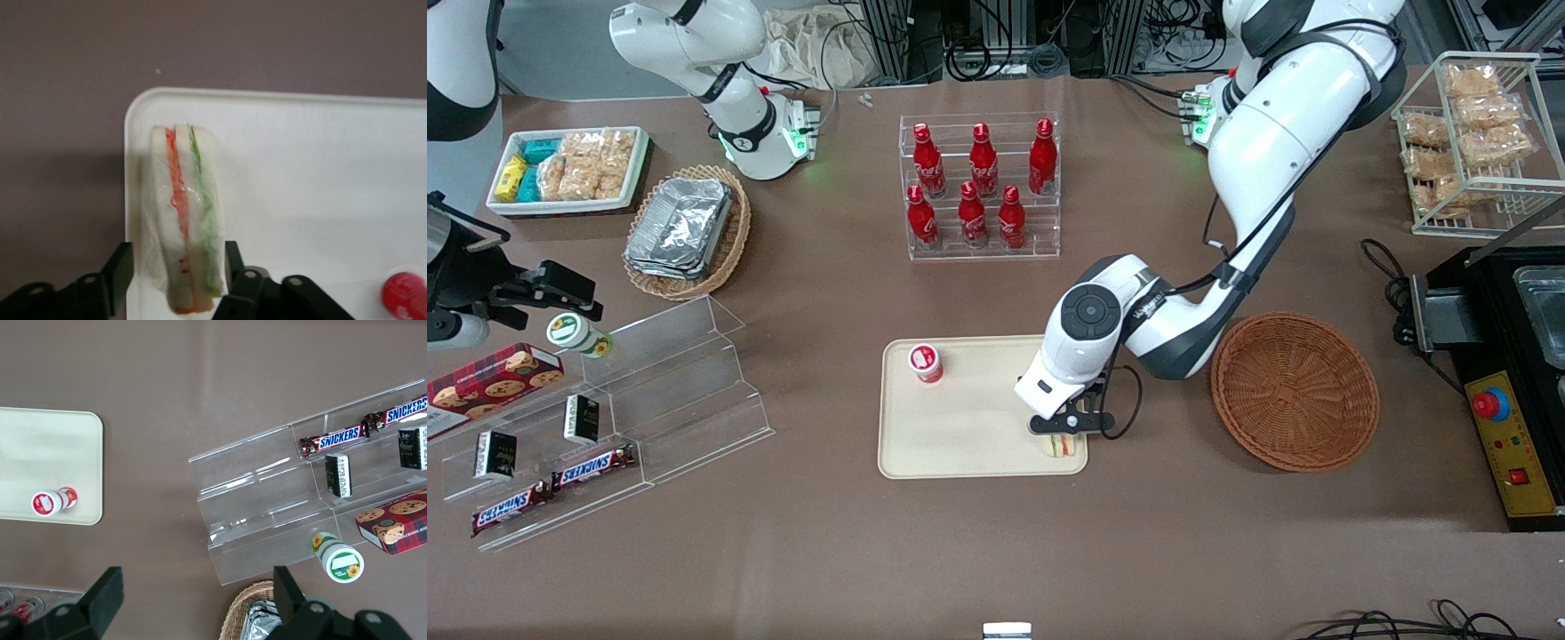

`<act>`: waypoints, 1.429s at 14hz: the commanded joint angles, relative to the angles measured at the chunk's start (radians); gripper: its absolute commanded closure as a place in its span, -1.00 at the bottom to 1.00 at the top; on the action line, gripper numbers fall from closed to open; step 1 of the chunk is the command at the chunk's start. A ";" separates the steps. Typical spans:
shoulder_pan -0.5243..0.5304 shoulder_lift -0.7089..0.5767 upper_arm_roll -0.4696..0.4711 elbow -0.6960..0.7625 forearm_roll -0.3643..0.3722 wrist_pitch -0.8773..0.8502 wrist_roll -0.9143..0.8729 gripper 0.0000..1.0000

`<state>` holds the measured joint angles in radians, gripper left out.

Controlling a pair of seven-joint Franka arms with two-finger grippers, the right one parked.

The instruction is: Place sandwich from basket to tray

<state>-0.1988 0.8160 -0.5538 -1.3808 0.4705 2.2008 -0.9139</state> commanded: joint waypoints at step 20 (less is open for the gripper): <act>0.193 -0.796 0.428 -0.377 -0.467 -0.388 0.804 -1.00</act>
<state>0.0129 0.1242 -0.1755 -1.6043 0.0219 1.7343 -0.2004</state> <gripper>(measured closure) 0.000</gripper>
